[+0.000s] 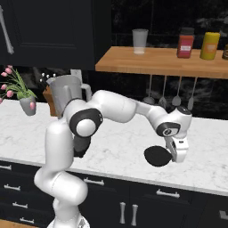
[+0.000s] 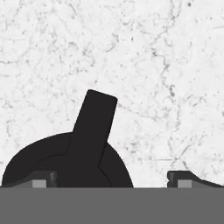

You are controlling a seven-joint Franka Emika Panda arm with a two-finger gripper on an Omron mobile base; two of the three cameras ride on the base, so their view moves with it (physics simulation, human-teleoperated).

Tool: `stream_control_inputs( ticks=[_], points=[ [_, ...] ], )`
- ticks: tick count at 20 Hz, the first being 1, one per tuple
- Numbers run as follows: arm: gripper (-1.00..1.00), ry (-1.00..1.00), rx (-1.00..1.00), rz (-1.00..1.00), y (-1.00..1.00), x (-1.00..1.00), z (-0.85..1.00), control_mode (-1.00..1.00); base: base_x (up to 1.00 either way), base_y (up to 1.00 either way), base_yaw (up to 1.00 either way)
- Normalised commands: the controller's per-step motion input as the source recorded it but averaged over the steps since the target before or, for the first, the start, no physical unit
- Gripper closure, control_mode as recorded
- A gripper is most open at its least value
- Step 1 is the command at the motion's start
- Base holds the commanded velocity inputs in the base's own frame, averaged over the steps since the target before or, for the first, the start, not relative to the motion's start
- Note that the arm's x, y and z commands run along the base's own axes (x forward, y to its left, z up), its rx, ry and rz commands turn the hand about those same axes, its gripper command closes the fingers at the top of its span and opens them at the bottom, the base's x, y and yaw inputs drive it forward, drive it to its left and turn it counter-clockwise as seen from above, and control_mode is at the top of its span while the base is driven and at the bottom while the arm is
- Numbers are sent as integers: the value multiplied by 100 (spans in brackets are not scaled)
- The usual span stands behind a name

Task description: Close the lid blender by securely placing the lid on top.

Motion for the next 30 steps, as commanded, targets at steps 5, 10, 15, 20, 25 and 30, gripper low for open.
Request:
stream_control_inputs(
  ticks=[5, 10, 15, 20, 25, 30],
  points=[
    [-100, 0, 0, 0, -8, 15, -20, -100, 0, 0, 0],
    [-100, 0, 0, 0, -14, 16, -14, -100, 0, 0, 0],
    [-100, 0, 0, 0, -15, 18, -12, -100, 0, 0, 0],
    [-100, 0, 0, 0, -12, 17, -15, -100, 0, 0, 0],
    [-100, 0, 0, 0, -2, 7, -21, -100, 0, 0, 0],
    [-100, 0, 0, 0, 0, 0, -20, -100, 0, 0, 0]
  ],
)
